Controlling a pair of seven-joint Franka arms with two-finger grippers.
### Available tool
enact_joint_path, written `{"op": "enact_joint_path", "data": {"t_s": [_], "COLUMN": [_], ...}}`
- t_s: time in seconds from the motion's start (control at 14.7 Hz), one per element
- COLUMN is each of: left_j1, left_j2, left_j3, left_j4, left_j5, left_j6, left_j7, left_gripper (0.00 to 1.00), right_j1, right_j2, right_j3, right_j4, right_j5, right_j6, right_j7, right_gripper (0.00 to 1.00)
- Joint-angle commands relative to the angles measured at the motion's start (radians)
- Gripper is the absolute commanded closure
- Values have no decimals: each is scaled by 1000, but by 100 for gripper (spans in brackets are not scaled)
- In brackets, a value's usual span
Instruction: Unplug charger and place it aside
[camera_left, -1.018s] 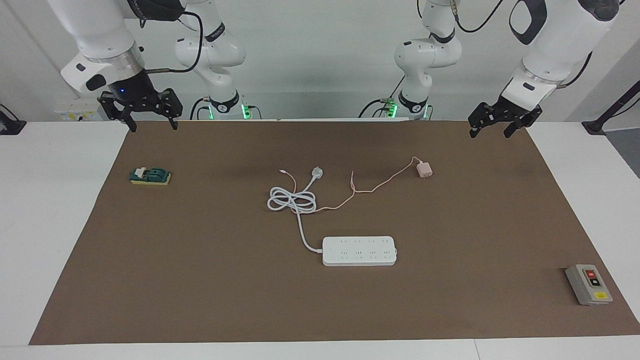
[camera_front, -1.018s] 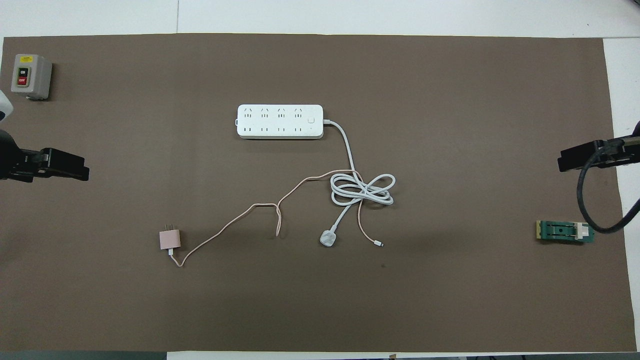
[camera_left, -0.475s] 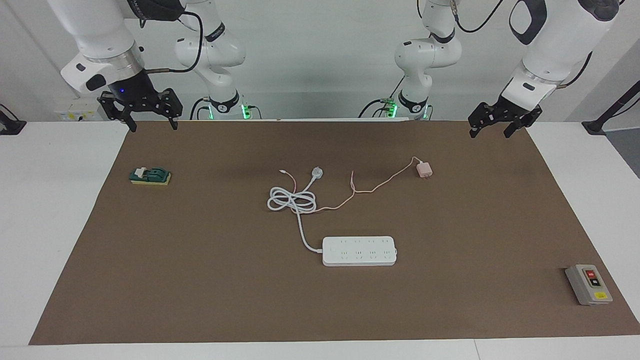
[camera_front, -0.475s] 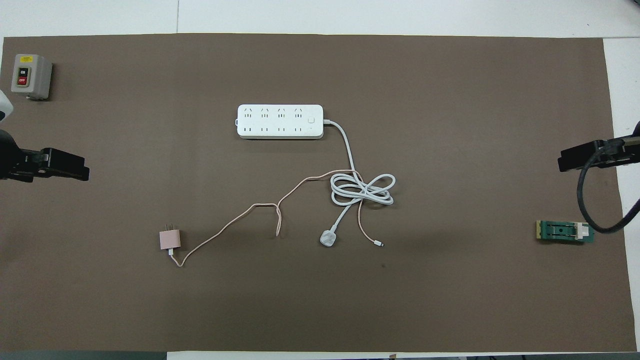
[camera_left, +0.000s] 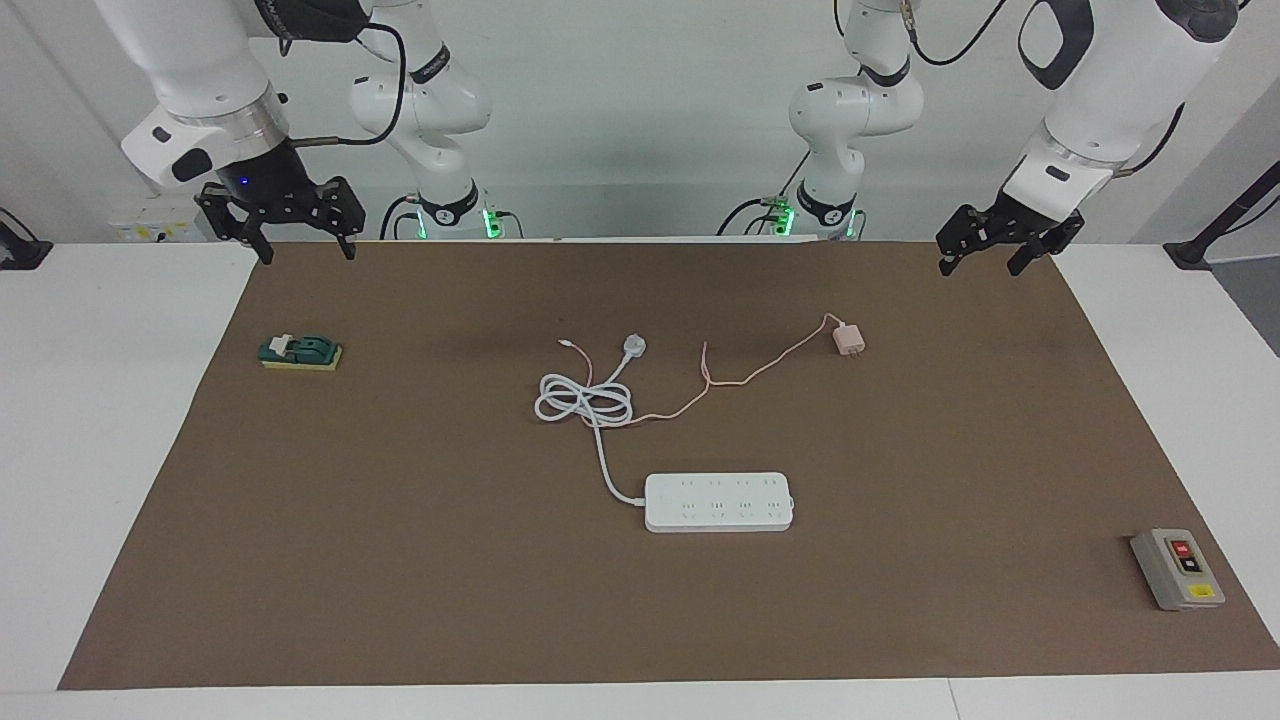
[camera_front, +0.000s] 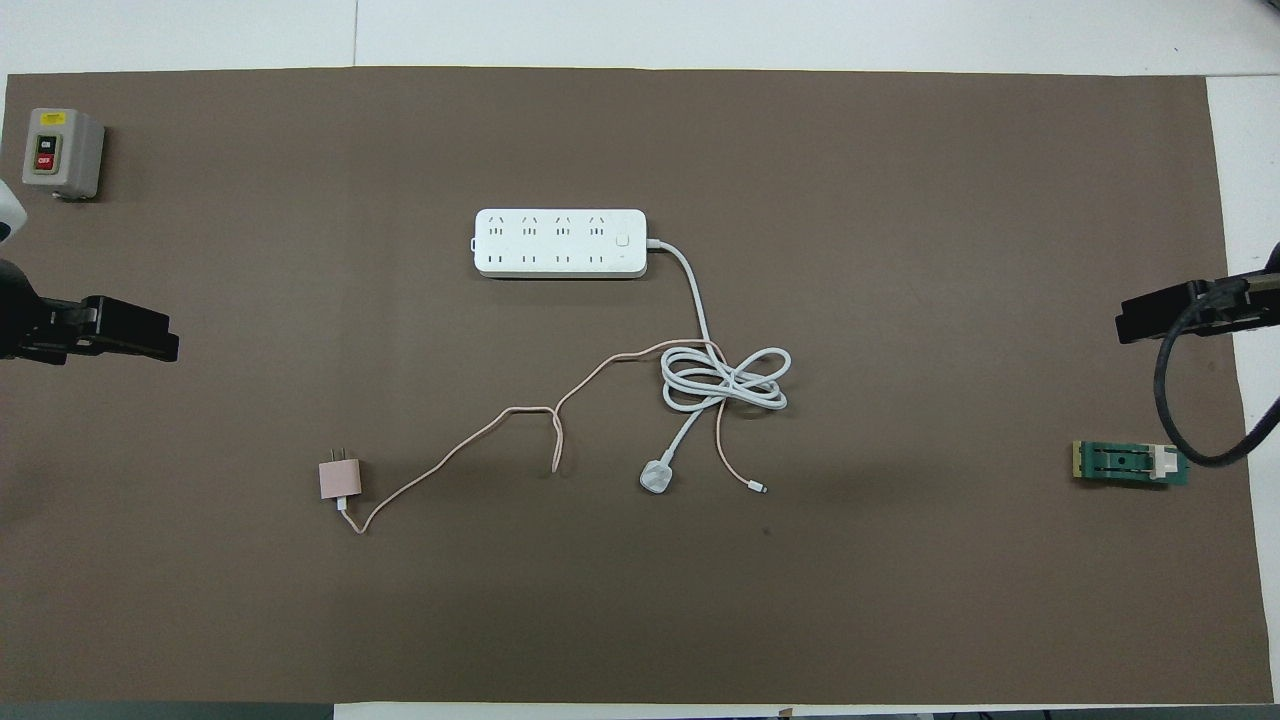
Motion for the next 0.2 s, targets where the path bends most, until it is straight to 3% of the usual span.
{"op": "enact_joint_path", "data": {"t_s": [0.0,0.14], "left_j1": [3,3], "left_j2": [3,3], "left_j3": [3,3], "left_j4": [6,6], "left_j5": [-11,-11], "left_j6": [1,1], "left_j7": [11,12], "left_gripper": [0,0], "right_j1": [-5,-5], "right_j2": [-26,-26], "right_j3": [10,10], "right_j4": [-32,-30], "right_j5": [-8,-7], "right_j6": [16,15], "right_j7": [13,15], "right_gripper": [0,0]}}
